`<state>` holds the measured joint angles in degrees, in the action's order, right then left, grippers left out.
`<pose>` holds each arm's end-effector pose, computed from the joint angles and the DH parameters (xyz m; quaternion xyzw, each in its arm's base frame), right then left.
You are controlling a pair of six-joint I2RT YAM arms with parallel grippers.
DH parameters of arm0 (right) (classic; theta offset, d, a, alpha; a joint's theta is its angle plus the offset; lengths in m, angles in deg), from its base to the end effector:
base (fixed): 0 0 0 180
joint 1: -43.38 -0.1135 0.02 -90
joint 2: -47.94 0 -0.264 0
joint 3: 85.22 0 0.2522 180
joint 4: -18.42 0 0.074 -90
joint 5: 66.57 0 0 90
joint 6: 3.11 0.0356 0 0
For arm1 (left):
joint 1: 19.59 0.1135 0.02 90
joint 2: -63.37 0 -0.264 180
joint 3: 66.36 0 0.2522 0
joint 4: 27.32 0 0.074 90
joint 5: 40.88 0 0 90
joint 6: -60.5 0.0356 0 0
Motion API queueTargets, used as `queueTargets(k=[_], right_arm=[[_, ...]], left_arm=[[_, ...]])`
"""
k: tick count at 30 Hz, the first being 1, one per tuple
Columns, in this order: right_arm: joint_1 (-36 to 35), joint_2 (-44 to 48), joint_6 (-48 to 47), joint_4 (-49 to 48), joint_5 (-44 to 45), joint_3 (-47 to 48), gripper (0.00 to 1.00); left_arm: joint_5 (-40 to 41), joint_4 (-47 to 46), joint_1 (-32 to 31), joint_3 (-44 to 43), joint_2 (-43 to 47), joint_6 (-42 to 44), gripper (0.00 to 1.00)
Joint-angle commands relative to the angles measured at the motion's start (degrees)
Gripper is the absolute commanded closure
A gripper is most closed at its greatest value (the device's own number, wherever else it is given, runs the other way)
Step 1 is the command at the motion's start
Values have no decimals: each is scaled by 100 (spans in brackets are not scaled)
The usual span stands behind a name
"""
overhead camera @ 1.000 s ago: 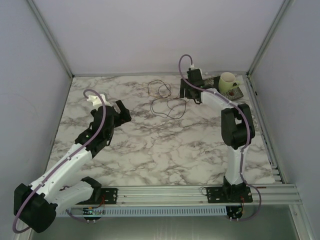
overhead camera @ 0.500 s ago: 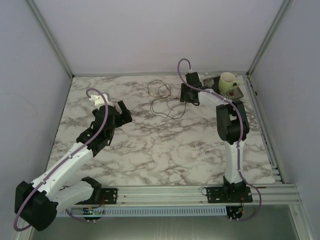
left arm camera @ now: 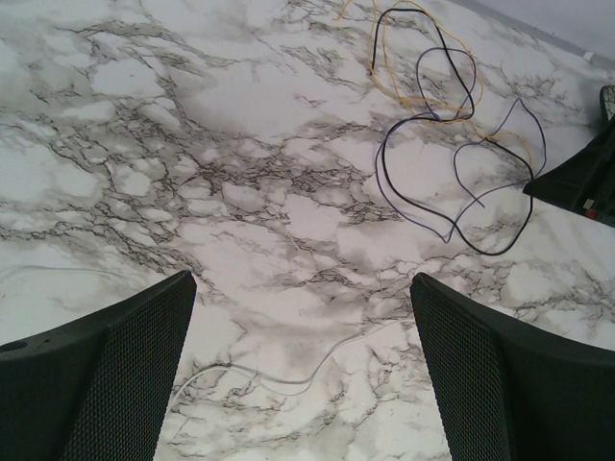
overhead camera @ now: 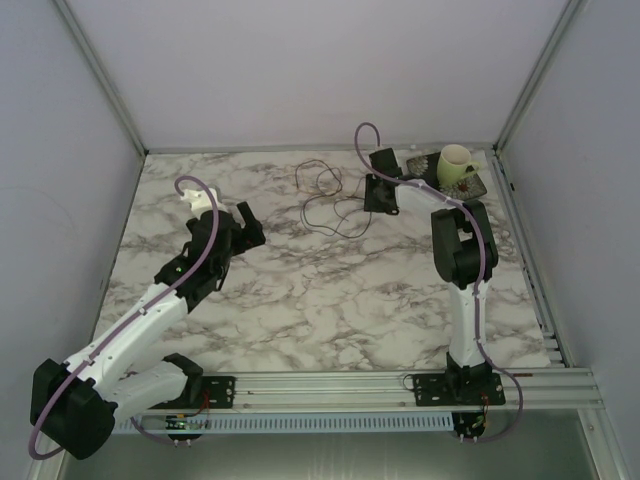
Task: Zip-tie the wires
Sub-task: Pick up the cable at the center of the board.
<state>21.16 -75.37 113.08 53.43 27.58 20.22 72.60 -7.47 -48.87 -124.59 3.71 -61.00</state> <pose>0.4371 0.1758 0.1694 0.0443 0.9464 0.0991 0.3042 0.2147 -0.1041 0.2963 -0.1305 0.8059 -0.1347 0.5616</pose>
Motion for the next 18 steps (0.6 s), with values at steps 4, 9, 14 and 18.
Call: queueTargets(k=[4, 9, 14, 18], right_arm=[[-69, 54, 2, 168, -42, 35, 81], [-78, 91, -56, 239, 104, 146, 97], [-120, 204, -209, 661, 250, 525, 100], [-169, 438, -360, 1100, 365, 975, 100]], left_arm=[[9, -111, 28, -26, 33, 48, 6], [17, -105, 27, -10, 45, 48, 6], [17, -100, 28, -91, 52, 78, 6], [-12, -108, 36, -298, 1, 260, 6]])
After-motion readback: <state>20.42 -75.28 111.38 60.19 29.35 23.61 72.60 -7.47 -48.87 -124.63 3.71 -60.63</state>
